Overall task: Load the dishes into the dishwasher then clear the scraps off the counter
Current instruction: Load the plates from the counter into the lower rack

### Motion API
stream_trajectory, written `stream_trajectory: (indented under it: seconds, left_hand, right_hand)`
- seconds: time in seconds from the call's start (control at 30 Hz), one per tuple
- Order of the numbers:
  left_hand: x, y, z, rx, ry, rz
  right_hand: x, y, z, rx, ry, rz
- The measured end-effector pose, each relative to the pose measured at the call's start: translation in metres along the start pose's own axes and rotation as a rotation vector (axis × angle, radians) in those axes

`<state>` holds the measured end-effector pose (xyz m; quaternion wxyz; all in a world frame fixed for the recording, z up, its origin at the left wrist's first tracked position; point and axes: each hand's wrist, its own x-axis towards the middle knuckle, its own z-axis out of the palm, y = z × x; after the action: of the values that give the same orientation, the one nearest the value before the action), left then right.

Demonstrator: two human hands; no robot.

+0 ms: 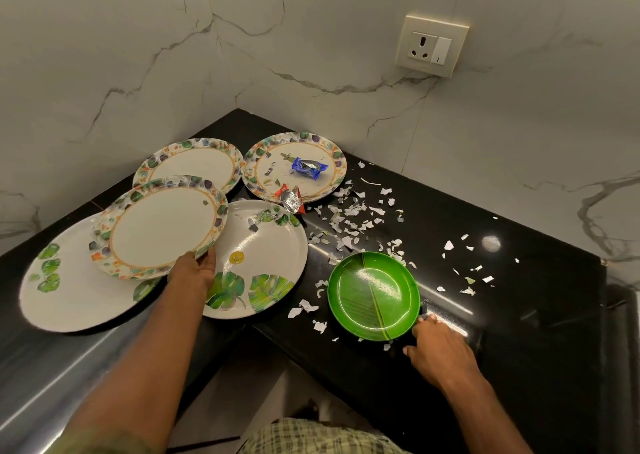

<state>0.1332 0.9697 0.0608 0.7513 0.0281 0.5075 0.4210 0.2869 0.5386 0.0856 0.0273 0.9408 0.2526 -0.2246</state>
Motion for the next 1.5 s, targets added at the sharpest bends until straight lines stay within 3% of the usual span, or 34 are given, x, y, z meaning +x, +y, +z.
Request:
stream_trajectory:
  seconds: [0.33, 0.53, 0.67, 0.8, 0.87, 1.07, 1.5]
  left_hand:
    - [-0.039, -0.040, -0.019, 0.130, -0.054, -0.033]
    - [-0.115, -0.084, -0.052, 0.383, -0.260, 0.002]
    - [-0.150, -0.104, -0.067, 0.643, -0.409, 0.057]
    - [-0.168, -0.125, -0.085, 0.950, -0.535, 0.092]
    - [-0.183, -0.134, -0.091, 1.104, -0.640, 0.125]
    - [-0.240, -0.164, -0.105, 1.369, -0.950, 0.046]
    - [-0.260, -0.210, -0.108, 1.682, -1.390, -0.026]
  right_hand:
    - [0.001, 0.000, -0.001, 0.001, -0.020, 0.004]
    - [-0.008, 0.009, -0.009, 0.107, -0.004, -0.031]
    - [-0.020, 0.028, -0.006, 0.539, 0.225, 0.128]
    - [-0.034, 0.045, -0.002, 1.369, 0.387, 0.316]
    - [-0.046, 0.057, -0.005, 1.637, 0.406, 0.362]
    - [-0.087, 0.107, 0.010, 1.629, 0.502, 0.581]
    - [-0.181, 0.148, 0.065, 1.550, 0.822, 0.916]
